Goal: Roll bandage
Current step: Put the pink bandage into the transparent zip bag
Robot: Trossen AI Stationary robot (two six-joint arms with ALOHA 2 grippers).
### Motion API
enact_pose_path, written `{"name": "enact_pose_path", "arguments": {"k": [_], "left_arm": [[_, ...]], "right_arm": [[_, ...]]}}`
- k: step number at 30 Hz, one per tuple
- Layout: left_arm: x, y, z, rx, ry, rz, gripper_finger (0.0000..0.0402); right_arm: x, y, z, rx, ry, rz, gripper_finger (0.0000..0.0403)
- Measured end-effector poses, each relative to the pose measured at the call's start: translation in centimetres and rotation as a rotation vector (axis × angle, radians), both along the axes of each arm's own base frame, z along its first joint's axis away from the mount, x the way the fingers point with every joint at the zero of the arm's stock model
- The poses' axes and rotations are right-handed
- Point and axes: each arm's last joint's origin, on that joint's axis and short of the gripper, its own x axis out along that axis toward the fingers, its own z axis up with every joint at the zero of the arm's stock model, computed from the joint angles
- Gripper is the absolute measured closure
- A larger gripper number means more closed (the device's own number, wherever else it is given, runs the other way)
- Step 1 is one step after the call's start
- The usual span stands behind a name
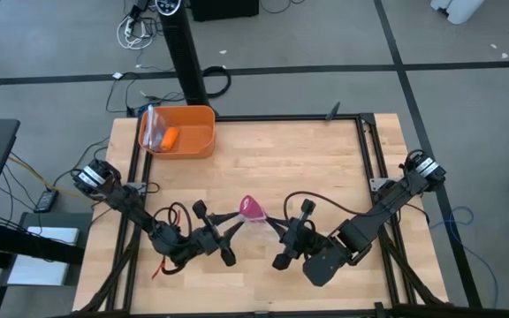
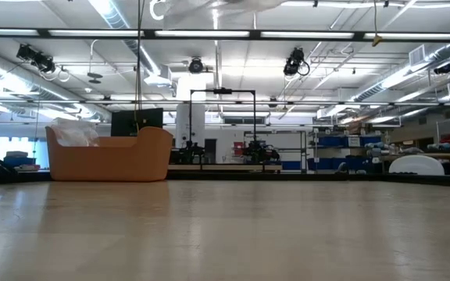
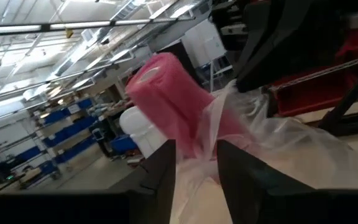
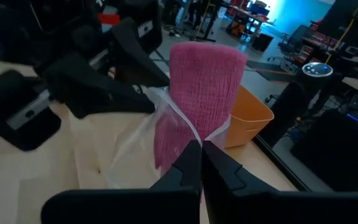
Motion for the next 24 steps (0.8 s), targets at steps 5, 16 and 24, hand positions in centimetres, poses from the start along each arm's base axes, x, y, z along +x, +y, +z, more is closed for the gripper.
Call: {"name": "enact_pose_path", "arguments": {"k": [5,16,24], "left_arm": [[-0.1,0.1,-0.3,0.025,0.060,0.075,0.0273],[-1.8,-1.0,1.7,-0.021,0.000,-0.083,0.0272],[-3.4,-0.6,2.1,-0.202,0.074,-0.313,0.0272]], "right_arm": [[-0.2,-0.2,0.2,-0.023,0.027,0.011,0.0403],[-1.8,-1.0,2.0,-0.062,0.048,0.029,0.0403],[-3.3,0.4,2.1,-0.113,0.081,0.095,0.0403]]}}
